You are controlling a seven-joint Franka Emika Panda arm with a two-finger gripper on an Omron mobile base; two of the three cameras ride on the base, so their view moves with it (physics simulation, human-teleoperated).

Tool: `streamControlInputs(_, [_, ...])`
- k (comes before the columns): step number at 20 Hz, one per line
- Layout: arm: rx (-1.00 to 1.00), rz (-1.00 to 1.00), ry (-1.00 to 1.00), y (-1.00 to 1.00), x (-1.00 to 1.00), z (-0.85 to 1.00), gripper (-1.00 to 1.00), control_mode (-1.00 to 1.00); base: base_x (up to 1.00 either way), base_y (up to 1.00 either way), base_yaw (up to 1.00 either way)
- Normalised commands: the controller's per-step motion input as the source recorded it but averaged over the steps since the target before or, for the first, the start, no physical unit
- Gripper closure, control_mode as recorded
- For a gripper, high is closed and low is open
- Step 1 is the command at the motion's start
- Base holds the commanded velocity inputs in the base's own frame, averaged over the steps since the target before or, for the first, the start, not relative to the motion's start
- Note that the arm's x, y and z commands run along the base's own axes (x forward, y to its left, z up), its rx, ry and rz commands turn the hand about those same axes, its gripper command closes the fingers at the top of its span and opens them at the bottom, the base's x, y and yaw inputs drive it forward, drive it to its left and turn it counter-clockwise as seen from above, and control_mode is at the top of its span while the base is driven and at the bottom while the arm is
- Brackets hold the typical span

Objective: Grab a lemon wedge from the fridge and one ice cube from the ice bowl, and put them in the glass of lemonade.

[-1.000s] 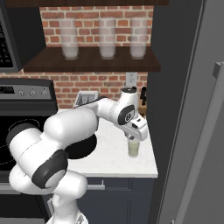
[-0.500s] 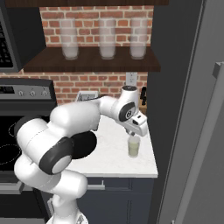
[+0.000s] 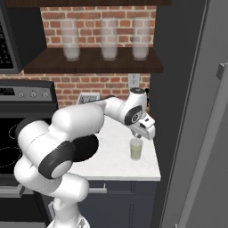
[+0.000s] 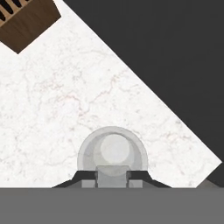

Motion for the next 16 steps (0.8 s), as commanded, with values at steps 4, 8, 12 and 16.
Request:
streamControlInputs(4, [0.0,0.0,-0.03,0.0,0.0,0.0,1.0,-1.0,0.0,0.0,0.0])
streamControlInputs(8, [0.0,0.0,0.0,0.0,0.0,-0.1,1.0,-1.0,0.0,0.0,0.0])
streamControlInputs(12, [0.0,0.0,0.0,0.0,0.0,-0.04,1.0,-1.0,0.0,0.0,0.0])
streamControlInputs(16, [0.0,0.0,0.0,0.0,0.0,-0.01,1.0,-1.0,0.0,0.0,0.0])
